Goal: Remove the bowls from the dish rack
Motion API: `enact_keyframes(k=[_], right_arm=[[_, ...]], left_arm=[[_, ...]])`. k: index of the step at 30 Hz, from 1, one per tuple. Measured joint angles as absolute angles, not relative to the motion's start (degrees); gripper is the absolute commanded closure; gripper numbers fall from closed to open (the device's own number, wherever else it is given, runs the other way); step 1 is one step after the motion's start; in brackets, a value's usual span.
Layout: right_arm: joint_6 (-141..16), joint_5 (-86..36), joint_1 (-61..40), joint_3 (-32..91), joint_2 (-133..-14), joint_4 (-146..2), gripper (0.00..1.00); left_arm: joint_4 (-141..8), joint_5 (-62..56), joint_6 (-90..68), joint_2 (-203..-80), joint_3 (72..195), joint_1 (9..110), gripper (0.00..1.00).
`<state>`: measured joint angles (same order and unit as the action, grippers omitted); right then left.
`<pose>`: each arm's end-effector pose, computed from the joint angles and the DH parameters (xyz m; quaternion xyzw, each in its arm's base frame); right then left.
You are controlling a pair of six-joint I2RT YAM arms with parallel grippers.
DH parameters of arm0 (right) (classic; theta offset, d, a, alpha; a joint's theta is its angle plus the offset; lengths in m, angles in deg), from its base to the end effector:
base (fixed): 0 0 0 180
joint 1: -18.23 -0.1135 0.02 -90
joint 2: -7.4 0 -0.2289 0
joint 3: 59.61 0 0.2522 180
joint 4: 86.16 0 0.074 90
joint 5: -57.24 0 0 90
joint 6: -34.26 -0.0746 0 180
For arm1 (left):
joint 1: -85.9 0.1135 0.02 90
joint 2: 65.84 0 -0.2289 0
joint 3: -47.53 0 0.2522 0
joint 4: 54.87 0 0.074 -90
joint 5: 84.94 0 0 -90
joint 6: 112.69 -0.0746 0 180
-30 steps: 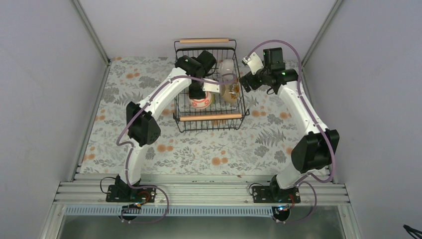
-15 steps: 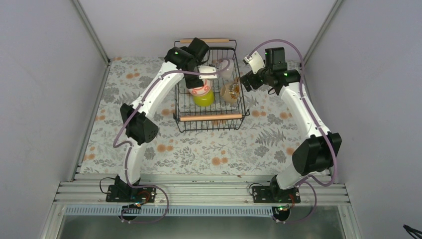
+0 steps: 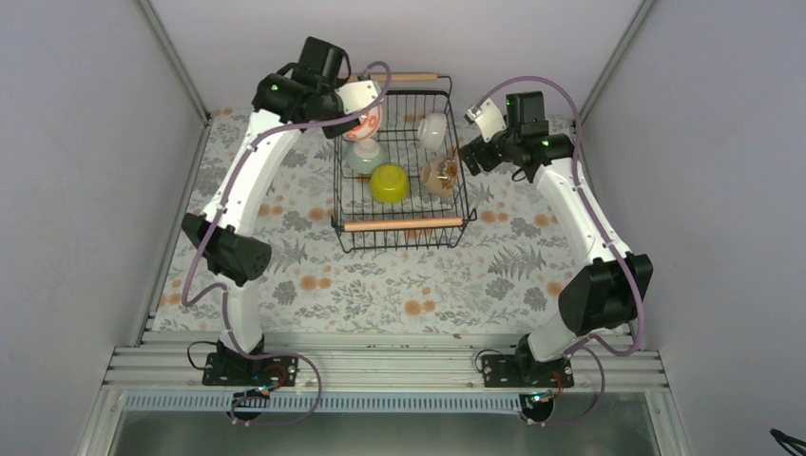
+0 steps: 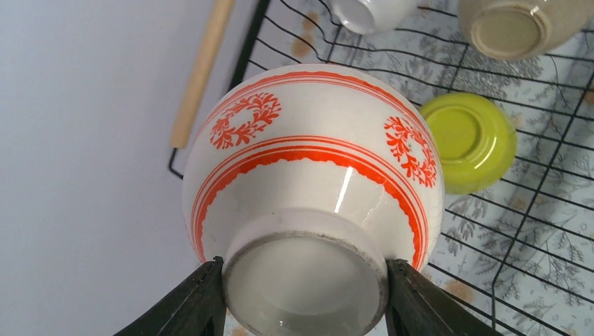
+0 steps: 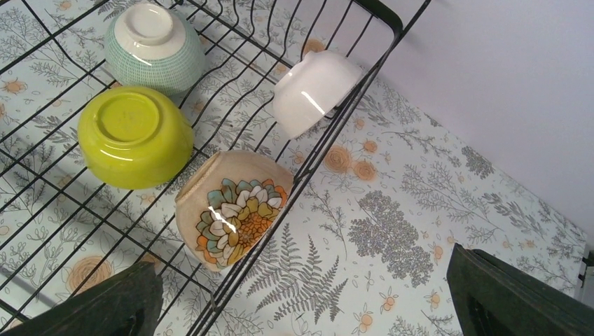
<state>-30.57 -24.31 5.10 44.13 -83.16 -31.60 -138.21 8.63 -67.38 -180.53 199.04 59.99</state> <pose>0.3663 0.0967 0.3022 -0.3268 0.8486 0.0237 0.4153 0.3795 -0.1792 0.3649 0.5271 0.7644 0.0889 0.3605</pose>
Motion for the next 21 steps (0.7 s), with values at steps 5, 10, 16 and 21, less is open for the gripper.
enact_keyframes(k=[5, 10, 16, 21], right_arm=[[-30.72, -23.77, 5.12, 43.98, -83.12, -31.64, 0.0], [-31.6, -17.89, 5.19, 44.26, -83.01, -31.12, 0.0], [-32.6, -4.36, 5.21, 48.0, -84.48, -29.74, 0.0], [-33.8, 9.3, 6.08, 50.95, -89.42, -29.41, 0.0]], left_arm=[[-135.54, 5.99, -66.07, -176.84, 195.91, 62.13, 0.93], [-133.84, 2.23, -65.06, -174.44, 190.95, 62.61, 0.93], [-133.77, -1.66, -63.66, -176.86, 191.06, 62.22, 0.95], [-133.16, -3.7, -62.42, -179.73, 192.79, 62.22, 0.97]])
